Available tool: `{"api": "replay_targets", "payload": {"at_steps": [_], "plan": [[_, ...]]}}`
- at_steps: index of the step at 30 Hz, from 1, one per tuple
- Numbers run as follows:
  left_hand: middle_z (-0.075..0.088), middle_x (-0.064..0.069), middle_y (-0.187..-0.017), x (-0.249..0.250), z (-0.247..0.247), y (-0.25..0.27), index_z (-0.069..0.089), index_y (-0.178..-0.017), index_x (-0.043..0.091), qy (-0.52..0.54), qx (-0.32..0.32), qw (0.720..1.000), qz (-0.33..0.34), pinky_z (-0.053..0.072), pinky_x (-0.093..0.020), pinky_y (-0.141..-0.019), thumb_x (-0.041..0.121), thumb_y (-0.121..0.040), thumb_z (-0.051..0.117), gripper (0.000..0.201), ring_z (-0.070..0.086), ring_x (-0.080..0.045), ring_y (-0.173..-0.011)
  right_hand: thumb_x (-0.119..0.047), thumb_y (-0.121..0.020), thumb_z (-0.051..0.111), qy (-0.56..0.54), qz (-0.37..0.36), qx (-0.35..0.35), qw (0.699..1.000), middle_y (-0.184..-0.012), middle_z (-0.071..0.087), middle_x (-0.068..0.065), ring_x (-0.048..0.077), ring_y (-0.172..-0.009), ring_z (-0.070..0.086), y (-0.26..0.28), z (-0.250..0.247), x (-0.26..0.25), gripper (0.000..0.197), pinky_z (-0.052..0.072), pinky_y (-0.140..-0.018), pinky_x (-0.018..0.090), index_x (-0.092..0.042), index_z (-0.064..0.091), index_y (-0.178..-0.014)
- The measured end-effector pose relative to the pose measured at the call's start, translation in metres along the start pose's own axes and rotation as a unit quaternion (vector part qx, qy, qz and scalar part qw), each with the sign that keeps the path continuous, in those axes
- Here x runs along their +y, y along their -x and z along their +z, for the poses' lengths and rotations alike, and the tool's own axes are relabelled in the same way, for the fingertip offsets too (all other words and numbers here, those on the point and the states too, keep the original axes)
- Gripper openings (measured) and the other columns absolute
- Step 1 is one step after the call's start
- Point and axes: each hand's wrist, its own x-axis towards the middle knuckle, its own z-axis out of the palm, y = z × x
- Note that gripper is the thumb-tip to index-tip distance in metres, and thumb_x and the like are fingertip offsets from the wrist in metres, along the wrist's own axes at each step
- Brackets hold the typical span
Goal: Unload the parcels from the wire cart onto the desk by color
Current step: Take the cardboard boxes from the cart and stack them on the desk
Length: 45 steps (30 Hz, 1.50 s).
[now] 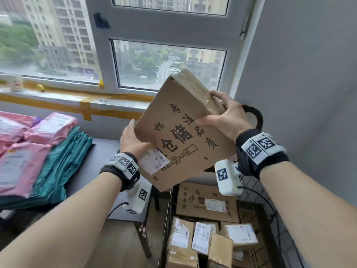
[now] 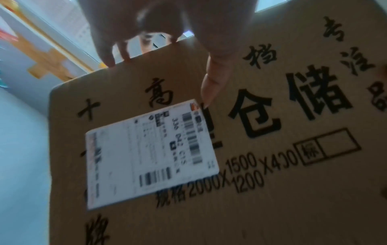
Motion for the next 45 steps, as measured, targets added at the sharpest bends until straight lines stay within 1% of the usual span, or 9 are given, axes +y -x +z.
{"api": "replay_targets", "payload": {"at_steps": [5,7,11,15,21,24,28,33,45], "plan": [[0.056,0.004,-0.113,-0.02,-0.058,0.006,0.046,-0.129,0.026,0.043,0.003,0.999,-0.016,0.044,-0.029,-0.081,0.023,-0.054,0.066,0.078,0.052,-0.017,-0.104,-0.038,-0.051,0.086,0.075,-0.073,-0.107,0.989,-0.128,0.056,-0.008,0.017,-0.109,0.058,-0.016,0.068,-0.042,0.092,0.051,-0.094,0.038,-0.041,0.045,-0.133],[0.059,0.006,-0.096,-0.038,-0.076,0.002,0.051,-0.123,0.023,0.082,0.002,0.995,-0.062,0.041,-0.025,-0.068,0.023,-0.052,0.058,0.071,0.056,-0.017,-0.092,-0.038,-0.054,0.085,0.1,-0.083,-0.123,0.984,-0.122,0.059,-0.009,0.014,-0.104,0.06,-0.024,0.098,-0.052,0.088,0.053,-0.086,0.03,-0.042,0.045,-0.133],[0.063,0.001,-0.091,-0.076,-0.103,-0.014,0.059,-0.106,0.019,0.101,-0.006,0.987,-0.125,0.045,-0.031,-0.077,0.02,-0.048,0.052,0.059,0.059,-0.023,-0.091,-0.043,-0.063,0.08,0.153,-0.12,-0.155,0.969,-0.1,0.059,-0.015,0.009,-0.091,0.057,-0.037,0.152,-0.078,0.076,0.045,-0.067,0.015,-0.044,0.047,-0.132],[0.067,-0.005,-0.106,-0.105,-0.119,-0.042,0.058,-0.111,0.02,0.147,-0.023,0.981,-0.126,0.052,-0.034,-0.083,0.01,-0.069,0.063,0.043,0.064,-0.021,-0.092,-0.065,-0.068,0.067,0.261,-0.173,-0.07,0.947,-0.133,0.055,-0.003,0.018,-0.124,0.045,-0.063,0.189,-0.096,0.073,0.033,-0.108,0.038,-0.033,0.052,-0.131],[0.066,-0.001,-0.111,-0.115,-0.116,-0.087,0.051,-0.12,0.023,0.163,-0.075,0.977,-0.117,0.052,-0.037,-0.091,0.026,-0.059,0.067,0.062,0.064,-0.018,-0.097,-0.045,-0.068,0.079,0.066,0.065,0.047,0.995,-0.147,0.037,0.004,0.023,-0.133,0.038,-0.091,0.209,-0.05,0.096,0.032,-0.107,0.033,-0.029,0.025,-0.146],[0.064,0.004,-0.108,-0.129,-0.102,-0.109,0.046,-0.122,0.026,0.145,-0.075,0.98,-0.118,0.053,-0.036,-0.087,0.027,-0.077,0.069,0.05,0.064,-0.015,-0.094,-0.033,-0.073,0.079,-0.005,0.17,0.033,0.985,-0.15,0.035,0.006,0.024,-0.135,0.038,-0.089,0.237,-0.024,0.104,0.032,-0.108,0.036,-0.027,0.009,-0.151],[0.06,0.008,-0.1,-0.15,-0.095,-0.136,0.044,-0.115,0.028,0.122,-0.083,0.982,-0.115,0.049,-0.03,-0.08,0.022,-0.081,0.069,0.042,0.061,-0.012,-0.09,-0.024,-0.077,0.075,0.037,0.247,-0.058,0.967,-0.133,0.056,0.003,0.021,-0.119,0.054,-0.083,0.286,0.034,0.072,0.041,-0.101,0.029,-0.018,0.041,-0.141],[0.064,0.001,-0.108,-0.188,-0.085,-0.166,0.053,-0.115,0.015,0.071,-0.118,0.975,-0.172,0.046,-0.029,-0.085,0.022,-0.074,0.076,0.048,0.062,-0.016,-0.096,-0.007,-0.075,0.073,-0.01,0.35,-0.123,0.929,-0.102,0.072,0.004,0.022,-0.095,0.067,-0.099,0.329,0.076,0.018,0.056,-0.086,0.041,-0.021,0.066,-0.084],[0.038,-0.011,-0.13,-0.215,-0.083,-0.173,0.026,-0.142,0.029,-0.097,-0.107,0.963,-0.228,0.042,-0.035,-0.093,0.019,-0.073,0.07,0.082,0.053,-0.03,-0.108,0.013,-0.078,0.059,-0.063,0.425,-0.127,0.894,-0.093,0.071,0.013,0.029,-0.088,0.07,-0.102,0.356,0.087,0.028,0.058,-0.079,0.044,-0.014,0.061,-0.071]]}}
